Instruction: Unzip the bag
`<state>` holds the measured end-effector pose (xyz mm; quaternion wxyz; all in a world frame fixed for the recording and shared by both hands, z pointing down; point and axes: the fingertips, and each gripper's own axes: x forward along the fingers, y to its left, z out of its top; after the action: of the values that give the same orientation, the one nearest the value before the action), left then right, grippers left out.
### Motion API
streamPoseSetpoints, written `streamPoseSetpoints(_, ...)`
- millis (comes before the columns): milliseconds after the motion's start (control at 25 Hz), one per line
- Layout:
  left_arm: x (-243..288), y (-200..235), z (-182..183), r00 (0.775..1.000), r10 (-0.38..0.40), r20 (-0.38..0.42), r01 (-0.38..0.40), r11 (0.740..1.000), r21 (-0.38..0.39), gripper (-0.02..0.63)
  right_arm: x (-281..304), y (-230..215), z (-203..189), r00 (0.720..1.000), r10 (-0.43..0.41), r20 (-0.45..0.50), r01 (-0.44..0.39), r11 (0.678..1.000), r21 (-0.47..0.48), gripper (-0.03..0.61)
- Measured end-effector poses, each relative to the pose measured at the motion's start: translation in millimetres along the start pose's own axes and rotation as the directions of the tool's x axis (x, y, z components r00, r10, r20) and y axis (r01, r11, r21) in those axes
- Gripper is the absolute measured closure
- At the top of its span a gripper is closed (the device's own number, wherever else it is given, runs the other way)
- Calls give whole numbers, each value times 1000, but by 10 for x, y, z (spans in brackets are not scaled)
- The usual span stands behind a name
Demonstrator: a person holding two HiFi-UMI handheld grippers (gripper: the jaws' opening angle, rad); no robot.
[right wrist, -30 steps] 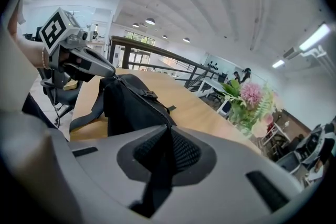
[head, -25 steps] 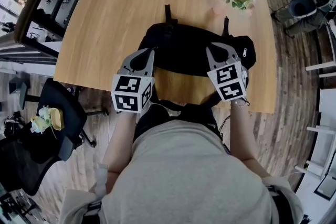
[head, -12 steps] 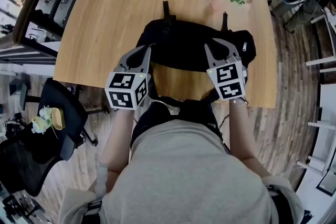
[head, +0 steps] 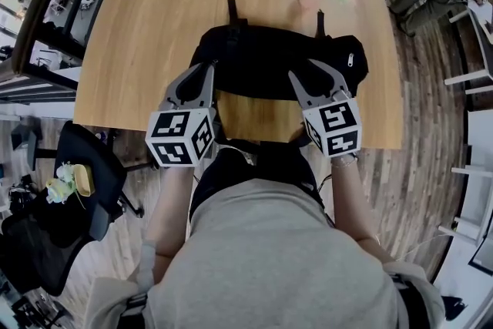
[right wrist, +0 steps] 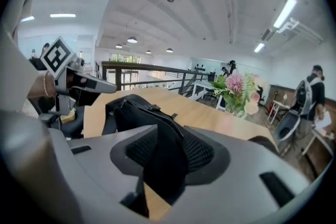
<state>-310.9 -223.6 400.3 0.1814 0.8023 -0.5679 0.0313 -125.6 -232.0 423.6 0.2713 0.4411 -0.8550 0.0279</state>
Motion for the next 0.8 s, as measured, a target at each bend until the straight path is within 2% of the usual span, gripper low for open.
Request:
streamPoseSetpoints(120,11,-205,39,998,-61,16,62,998,-16,588,-97,99,49,997,56,60,-63,989,134,417)
streamPoseSetpoints(240,26,-457,14,989,-150,14,150,987,-50,588,-164,182,101,988,102,115,-128,959,254,418)
streamPoseSetpoints(360,43,-674,-60,975,-224,-14,222,973,-65,589,-214,213,123,981,129,145,-172,924,341,478)
streamPoseSetpoints(520,84,-849,-155,963,-258,-74,255,966,-42,589,-247,313,158,969,177,171,-229,903,365,567)
streamPoseSetpoints(640,90,-934,-194,961,-261,-93,259,965,-34,591,-293,421,172,963,197,183,-251,902,352,571)
streamPoseSetpoints(800,106,-1013,-255,957,-269,-104,265,963,-58,591,-355,454,139,970,166,176,-222,901,374,572)
